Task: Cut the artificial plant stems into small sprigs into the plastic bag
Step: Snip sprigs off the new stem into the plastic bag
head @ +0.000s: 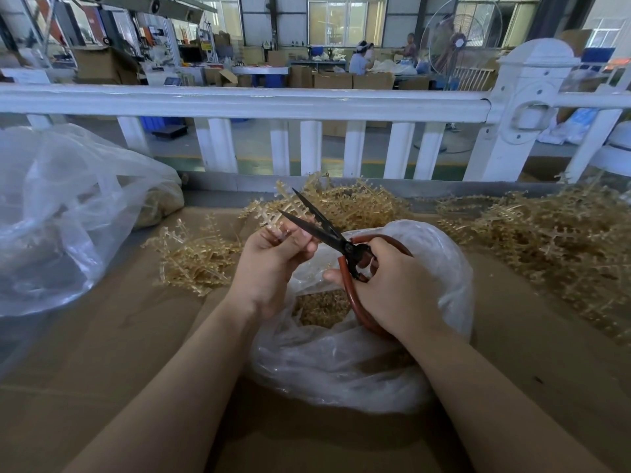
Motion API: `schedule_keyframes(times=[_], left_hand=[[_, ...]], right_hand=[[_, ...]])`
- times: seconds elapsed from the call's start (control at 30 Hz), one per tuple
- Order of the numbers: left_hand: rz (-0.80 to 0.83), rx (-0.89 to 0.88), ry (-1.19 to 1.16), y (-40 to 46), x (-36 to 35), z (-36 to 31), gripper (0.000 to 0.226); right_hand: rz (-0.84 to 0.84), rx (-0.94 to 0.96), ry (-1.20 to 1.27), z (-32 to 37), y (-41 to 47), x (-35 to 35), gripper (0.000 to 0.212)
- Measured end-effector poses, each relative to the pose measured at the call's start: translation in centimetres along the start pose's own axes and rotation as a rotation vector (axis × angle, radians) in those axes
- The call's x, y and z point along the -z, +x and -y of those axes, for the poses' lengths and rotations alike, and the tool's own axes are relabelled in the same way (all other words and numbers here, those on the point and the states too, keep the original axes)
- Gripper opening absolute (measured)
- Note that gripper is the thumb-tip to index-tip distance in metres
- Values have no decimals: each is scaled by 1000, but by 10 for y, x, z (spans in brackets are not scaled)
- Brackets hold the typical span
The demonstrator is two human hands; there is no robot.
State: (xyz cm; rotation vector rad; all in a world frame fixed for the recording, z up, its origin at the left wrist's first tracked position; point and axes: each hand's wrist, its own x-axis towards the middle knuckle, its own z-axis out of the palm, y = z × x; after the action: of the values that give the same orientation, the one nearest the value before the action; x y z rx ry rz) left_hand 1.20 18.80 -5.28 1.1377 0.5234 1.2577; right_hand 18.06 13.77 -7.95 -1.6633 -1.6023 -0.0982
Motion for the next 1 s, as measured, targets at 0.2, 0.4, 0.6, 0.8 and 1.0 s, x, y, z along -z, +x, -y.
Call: schedule_keyframes(times=[0.2,0.4,0.6,0.8,1.0], left_hand=[[15,10,-53,2,1,1,9],[45,20,-38,3,5,3,6],[54,-9,-15,1,4,0,10],[43,-61,48,-2,0,-3,25],[31,-114,103,-3,-1,-2,24]], right_hand=[[-19,8,-16,0,-1,0,80],[-15,20,-21,1,-2,0,79],[3,4,-39,1,-1,1,78],[-43,7,-88,1,-2,1,68],[-93,4,-121,3,-2,1,62]])
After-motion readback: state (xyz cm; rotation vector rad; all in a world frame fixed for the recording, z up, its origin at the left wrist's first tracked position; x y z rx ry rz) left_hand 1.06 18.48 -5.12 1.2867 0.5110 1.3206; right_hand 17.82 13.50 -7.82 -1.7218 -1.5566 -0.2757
